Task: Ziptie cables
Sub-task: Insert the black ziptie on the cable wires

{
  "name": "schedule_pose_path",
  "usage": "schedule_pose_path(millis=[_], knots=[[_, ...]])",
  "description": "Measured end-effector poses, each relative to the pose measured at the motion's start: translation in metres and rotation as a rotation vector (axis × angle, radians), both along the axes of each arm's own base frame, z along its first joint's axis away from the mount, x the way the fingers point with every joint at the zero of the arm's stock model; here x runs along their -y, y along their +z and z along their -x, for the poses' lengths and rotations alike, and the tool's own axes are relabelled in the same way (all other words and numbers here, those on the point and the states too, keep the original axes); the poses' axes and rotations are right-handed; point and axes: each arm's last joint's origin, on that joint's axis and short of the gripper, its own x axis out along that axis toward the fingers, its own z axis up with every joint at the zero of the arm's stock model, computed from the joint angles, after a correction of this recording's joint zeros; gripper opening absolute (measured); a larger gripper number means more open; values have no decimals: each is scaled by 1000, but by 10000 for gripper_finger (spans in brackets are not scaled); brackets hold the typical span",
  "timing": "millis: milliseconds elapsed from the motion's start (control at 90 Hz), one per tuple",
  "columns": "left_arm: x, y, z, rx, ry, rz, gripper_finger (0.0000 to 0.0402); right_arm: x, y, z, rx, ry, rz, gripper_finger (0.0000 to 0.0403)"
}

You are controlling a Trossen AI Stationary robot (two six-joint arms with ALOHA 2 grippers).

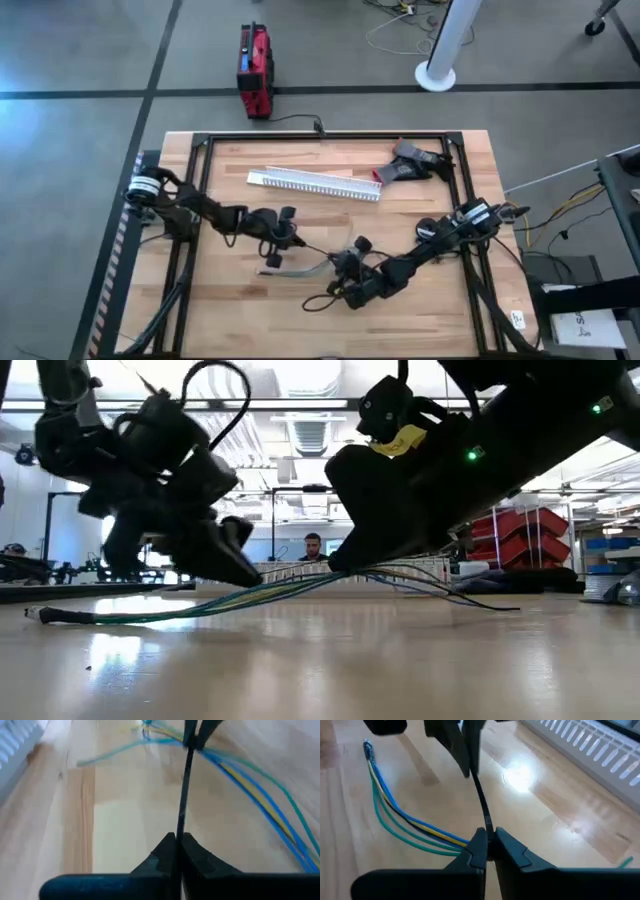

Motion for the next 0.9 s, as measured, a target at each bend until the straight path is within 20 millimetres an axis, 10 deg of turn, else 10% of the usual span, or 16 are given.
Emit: schedule_pose_path(millis=[544, 900], knots=[[26, 45, 16, 196, -47, 156, 25, 15, -4, 0, 43, -156, -123, 3], [69, 17, 26, 107, 167, 87, 85, 20, 2, 6, 14, -218, -200, 3]])
